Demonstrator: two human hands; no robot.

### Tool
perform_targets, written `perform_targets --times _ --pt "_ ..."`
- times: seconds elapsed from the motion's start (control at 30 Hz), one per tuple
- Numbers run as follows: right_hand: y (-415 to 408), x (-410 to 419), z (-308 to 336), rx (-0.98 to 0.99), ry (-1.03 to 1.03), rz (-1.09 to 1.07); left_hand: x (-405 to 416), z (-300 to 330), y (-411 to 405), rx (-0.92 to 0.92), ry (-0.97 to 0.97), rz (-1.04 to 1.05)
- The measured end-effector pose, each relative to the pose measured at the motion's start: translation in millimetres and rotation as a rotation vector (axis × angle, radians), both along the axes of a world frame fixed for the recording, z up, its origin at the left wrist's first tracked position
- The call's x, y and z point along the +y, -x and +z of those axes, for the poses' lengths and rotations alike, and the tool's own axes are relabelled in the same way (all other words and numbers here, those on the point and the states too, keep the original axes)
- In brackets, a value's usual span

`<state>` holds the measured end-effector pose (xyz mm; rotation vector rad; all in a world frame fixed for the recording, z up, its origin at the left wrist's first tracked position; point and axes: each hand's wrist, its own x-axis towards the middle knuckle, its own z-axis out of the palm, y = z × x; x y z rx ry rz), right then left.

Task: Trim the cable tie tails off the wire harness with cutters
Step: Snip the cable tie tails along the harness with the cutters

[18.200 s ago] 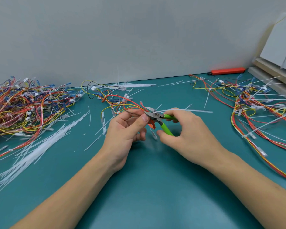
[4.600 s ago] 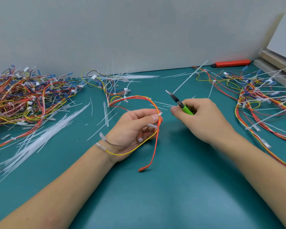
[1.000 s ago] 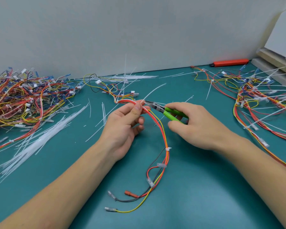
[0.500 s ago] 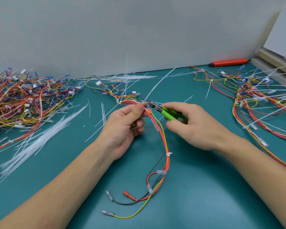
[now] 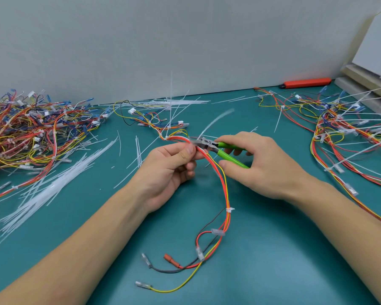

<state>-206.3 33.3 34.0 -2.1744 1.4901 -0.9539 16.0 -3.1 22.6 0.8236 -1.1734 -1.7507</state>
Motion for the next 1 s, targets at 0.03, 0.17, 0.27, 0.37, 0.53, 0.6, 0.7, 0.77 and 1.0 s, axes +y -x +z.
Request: perform_targets --times 0.03,0.17,0.27,0.37,0.53,0.6,0.7,0.77,1.0 --pt "-0.1 0.1 0.0 -0.006 0.011 0.013 0.2 0.1 -0.1 -0.012 0.0 -0.01" --pt "0.0 0.2 0.9 -0.015 0.014 0.065 -0.7 1.6 -3.2 -0.036 0.001 -0.085" --pt "2.5 -0.2 3.4 0.004 0.025 0.097 -3.1 2.7 -7.5 -0.02 -0.033 -0.169" --pt "4.9 -1.0 4.5 0.022 0.052 0.11 -3.9 2.4 -9.1 -0.022 -0.029 -0.209" --pt "5.1 -2.9 1.6 -0.02 0.085 0.088 -4.1 1.1 -9.3 -0.009 -0.026 -0.204" --pt "4.2 -3.8 -0.7 -0.066 0.077 0.084 -3.9 0.6 -8.9 -0.006 -0.02 -0.203" --pt "2.8 -5.5 -1.4 -0.123 0.052 0.081 -3.5 -0.3 -7.9 -0.005 -0.008 -0.198" --pt "2.5 -7.7 -0.7 -0.113 0.051 0.074 -3.7 -0.6 -7.6 -0.009 0.004 -0.197" --pt "-1.7 -5.1 -8.3 -0.113 0.101 0.033 -3.7 -0.4 -6.7 -0.006 -0.016 -0.17"
